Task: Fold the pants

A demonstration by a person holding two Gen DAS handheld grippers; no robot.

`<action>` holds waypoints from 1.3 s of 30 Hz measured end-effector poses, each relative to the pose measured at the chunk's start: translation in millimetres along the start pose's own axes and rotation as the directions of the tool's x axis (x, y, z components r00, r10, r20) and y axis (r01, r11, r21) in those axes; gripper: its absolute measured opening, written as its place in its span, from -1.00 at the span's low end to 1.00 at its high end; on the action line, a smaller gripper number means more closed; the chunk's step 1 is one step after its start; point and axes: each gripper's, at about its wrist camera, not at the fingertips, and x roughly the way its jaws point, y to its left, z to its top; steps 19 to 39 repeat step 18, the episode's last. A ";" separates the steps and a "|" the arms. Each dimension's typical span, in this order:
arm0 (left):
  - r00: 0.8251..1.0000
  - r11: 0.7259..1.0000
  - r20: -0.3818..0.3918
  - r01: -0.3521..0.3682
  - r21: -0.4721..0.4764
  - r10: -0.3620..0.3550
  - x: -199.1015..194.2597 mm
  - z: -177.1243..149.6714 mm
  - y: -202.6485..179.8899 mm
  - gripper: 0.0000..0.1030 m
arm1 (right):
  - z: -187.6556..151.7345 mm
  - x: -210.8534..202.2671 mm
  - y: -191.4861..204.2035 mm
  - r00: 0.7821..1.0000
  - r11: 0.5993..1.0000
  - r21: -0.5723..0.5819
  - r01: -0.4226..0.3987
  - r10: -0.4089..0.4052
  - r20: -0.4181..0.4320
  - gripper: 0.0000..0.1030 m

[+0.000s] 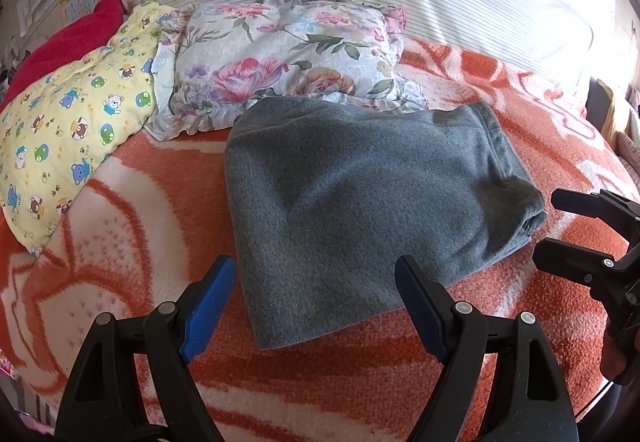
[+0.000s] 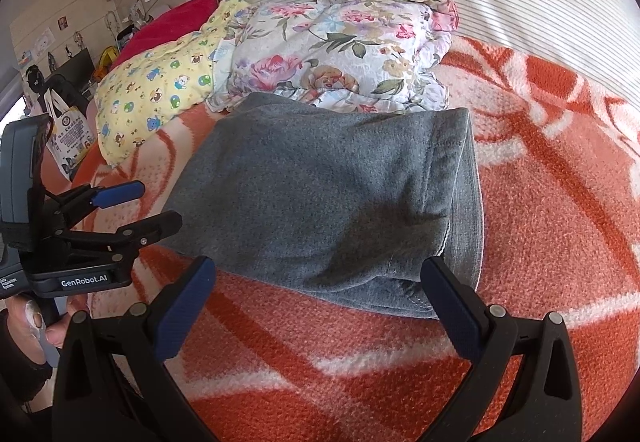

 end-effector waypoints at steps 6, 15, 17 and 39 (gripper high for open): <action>1.000 1.000 -0.004 -0.004 0.000 0.004 3.3 1.9 -0.4 0.60 | 0.3 0.4 0.1 1.000 1.000 0.000 0.000 0.000 0.000 0.99; 1.000 1.000 -0.018 -0.013 -0.004 0.013 4.3 2.4 -1.6 0.60 | 0.0 3.1 1.0 1.000 1.000 -0.004 0.001 -0.001 0.000 0.99; 1.000 1.000 -0.024 -0.015 -0.010 0.015 3.2 2.1 -1.6 0.60 | -0.4 2.5 1.4 1.000 1.000 -0.004 0.004 -0.004 0.001 0.99; 1.000 1.000 -0.026 -0.014 -0.013 0.014 2.6 2.0 -1.4 0.60 | -0.7 1.8 1.6 1.000 1.000 -0.004 0.005 -0.005 0.001 0.99</action>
